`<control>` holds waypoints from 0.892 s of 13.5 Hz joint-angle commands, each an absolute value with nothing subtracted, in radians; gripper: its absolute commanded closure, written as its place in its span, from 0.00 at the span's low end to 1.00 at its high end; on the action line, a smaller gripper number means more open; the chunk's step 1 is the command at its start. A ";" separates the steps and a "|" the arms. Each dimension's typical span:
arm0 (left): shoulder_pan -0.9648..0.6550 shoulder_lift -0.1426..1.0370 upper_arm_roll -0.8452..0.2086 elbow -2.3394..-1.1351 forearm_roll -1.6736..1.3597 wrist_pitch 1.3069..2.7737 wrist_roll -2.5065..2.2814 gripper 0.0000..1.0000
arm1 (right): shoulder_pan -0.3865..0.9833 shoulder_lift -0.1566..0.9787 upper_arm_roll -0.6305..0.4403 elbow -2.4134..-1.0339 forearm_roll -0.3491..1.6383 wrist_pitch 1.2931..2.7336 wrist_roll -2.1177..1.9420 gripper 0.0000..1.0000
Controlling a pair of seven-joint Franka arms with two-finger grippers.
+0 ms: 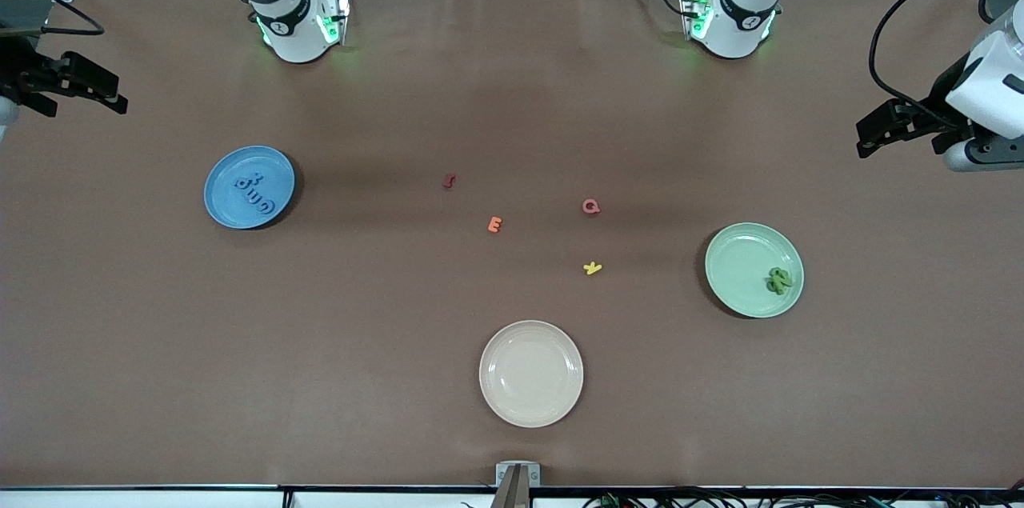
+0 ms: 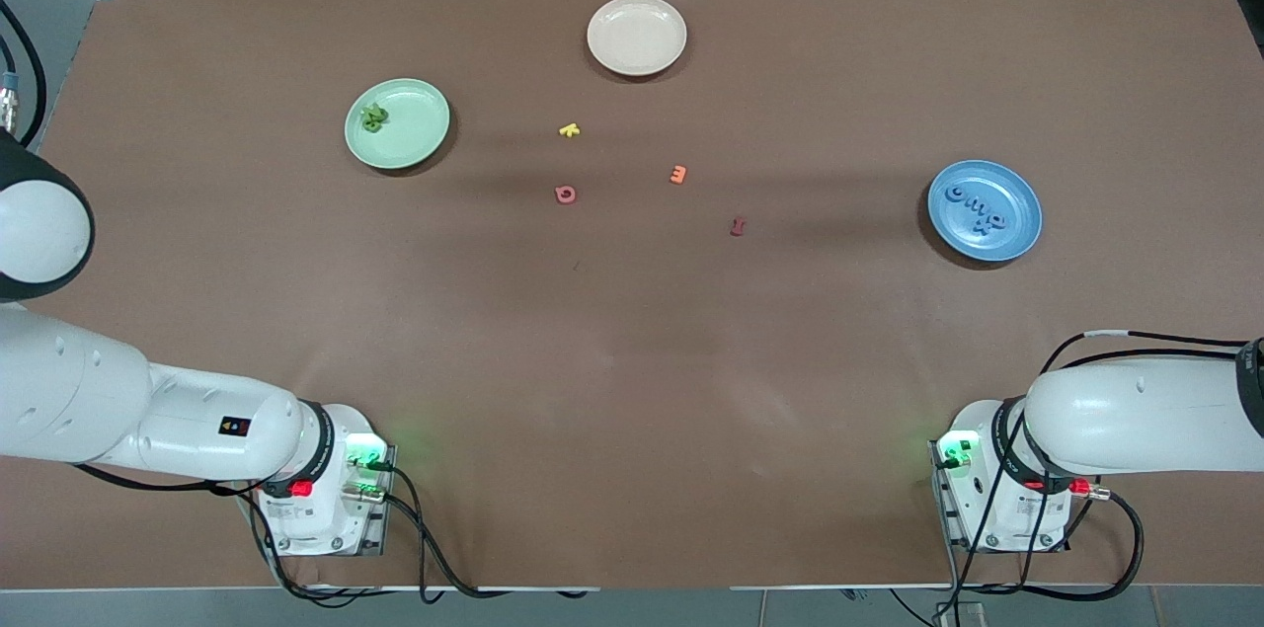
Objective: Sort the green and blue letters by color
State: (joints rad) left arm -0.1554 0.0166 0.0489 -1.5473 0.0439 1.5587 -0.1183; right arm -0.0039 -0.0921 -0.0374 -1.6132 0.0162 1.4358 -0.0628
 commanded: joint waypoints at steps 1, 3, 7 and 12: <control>-0.163 -0.006 0.060 -1.554 0.029 1.551 -0.097 0.00 | -0.006 -0.087 -0.041 -1.594 0.020 1.427 -0.061 0.00; -0.164 -0.011 0.058 -1.558 0.029 1.549 -0.097 0.00 | -0.008 -0.087 -0.041 -1.597 0.020 1.427 -0.061 0.00; -0.166 -0.021 0.032 -1.572 0.028 1.522 -0.097 0.00 | -0.002 -0.087 -0.040 -1.597 0.021 1.437 -0.061 0.00; -0.163 -0.028 0.023 -1.572 0.028 1.517 -0.098 0.00 | -0.002 -0.087 -0.040 -1.598 0.021 1.447 -0.061 0.00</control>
State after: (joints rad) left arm -0.1635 0.0013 0.0191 -1.5475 0.0429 1.5241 -0.1176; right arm -0.0042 -0.0920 -0.0384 -1.6131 0.0169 1.4497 -0.0628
